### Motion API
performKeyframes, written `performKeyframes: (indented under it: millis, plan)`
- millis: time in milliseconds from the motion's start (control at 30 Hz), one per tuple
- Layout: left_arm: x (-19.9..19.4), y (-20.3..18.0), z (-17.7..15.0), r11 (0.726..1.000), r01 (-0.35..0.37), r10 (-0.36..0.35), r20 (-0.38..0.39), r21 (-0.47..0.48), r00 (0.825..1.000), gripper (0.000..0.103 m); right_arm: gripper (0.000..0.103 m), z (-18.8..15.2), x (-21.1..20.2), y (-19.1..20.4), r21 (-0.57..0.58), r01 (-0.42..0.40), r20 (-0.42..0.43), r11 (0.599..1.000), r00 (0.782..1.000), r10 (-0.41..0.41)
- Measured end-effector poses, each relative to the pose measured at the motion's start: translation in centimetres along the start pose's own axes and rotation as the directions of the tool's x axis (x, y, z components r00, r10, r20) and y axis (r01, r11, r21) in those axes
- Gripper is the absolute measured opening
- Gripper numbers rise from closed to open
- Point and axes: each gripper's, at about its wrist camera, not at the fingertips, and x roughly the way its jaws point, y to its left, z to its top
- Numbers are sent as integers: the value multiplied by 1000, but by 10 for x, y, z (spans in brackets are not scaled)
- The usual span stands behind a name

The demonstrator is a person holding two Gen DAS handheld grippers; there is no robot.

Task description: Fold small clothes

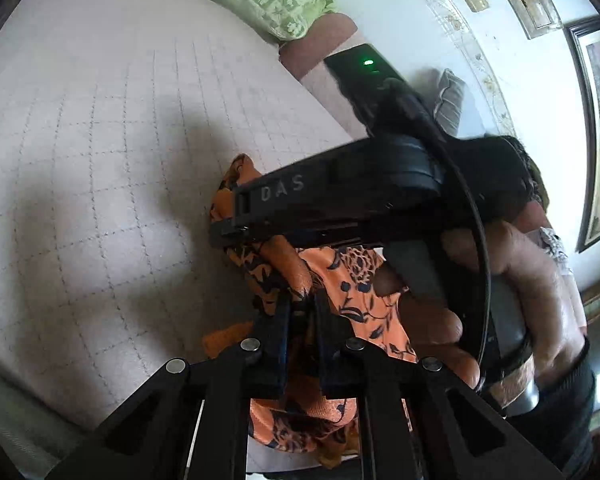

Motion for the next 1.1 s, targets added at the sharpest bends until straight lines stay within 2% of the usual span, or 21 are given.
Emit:
performKeyframes:
  millis: [67, 133, 200, 300, 400, 433, 533, 633, 733, 767, 967, 1033, 1067, 1100]
  plan:
    - [-2, -5, 0, 1000, 18, -19, 15, 25, 1000, 7, 23, -8, -6, -1, -4, -7, 27, 1000, 1000, 7]
    - [-8, -13, -5, 997, 30, -33, 43, 70, 999, 8, 18, -16, -17, -7, 6, -37, 56, 999, 998, 37]
    - [-15, -30, -13, 987, 19, -35, 99, 159, 994, 8, 17, -25, -35, -12, 1, -78, 115, 997, 990, 77]
    - [-25, -54, -29, 962, 15, -53, 131, 274, 990, 8, 16, -48, -68, -25, -4, -166, 227, 986, 960, 162]
    - [-29, -76, -43, 945, 22, -60, 108, 326, 992, 8, 15, -85, -99, -46, -17, -253, 346, 967, 906, 243]
    - [-33, -86, -47, 939, 25, -64, 104, 344, 992, 8, 15, -99, -109, -55, -21, -286, 385, 958, 882, 272]
    - [-42, -116, -56, 921, 48, -83, 74, 387, 994, 8, 15, -146, -135, -89, -45, -406, 498, 913, 783, 373]
    - [-47, -144, -54, 902, 63, -88, 39, 427, 995, 8, 15, -178, -153, -117, -65, -473, 568, 879, 707, 423]
    - [-44, -181, -50, 865, 66, -80, 8, 498, 997, 8, 15, -206, -174, -149, -99, -524, 632, 846, 624, 460]
    - [-38, -195, -52, 847, 64, -71, -7, 527, 997, 8, 14, -217, -181, -164, -106, -554, 652, 826, 589, 478]
    - [27, -257, -74, 740, 91, -11, -124, 667, 992, 8, 14, -283, -190, -249, -107, -669, 755, 735, 426, 498]
    - [55, -267, -83, 719, 100, 24, -168, 688, 985, 8, 15, -300, -173, -282, -84, -712, 787, 697, 381, 485]
    - [72, -270, -88, 712, 103, 45, -191, 695, 980, 8, 15, -311, -161, -304, -63, -744, 805, 665, 356, 475]
    - [87, -270, -91, 709, 105, 60, -209, 697, 976, 8, 14, -316, -151, -314, -47, -759, 817, 649, 345, 463]
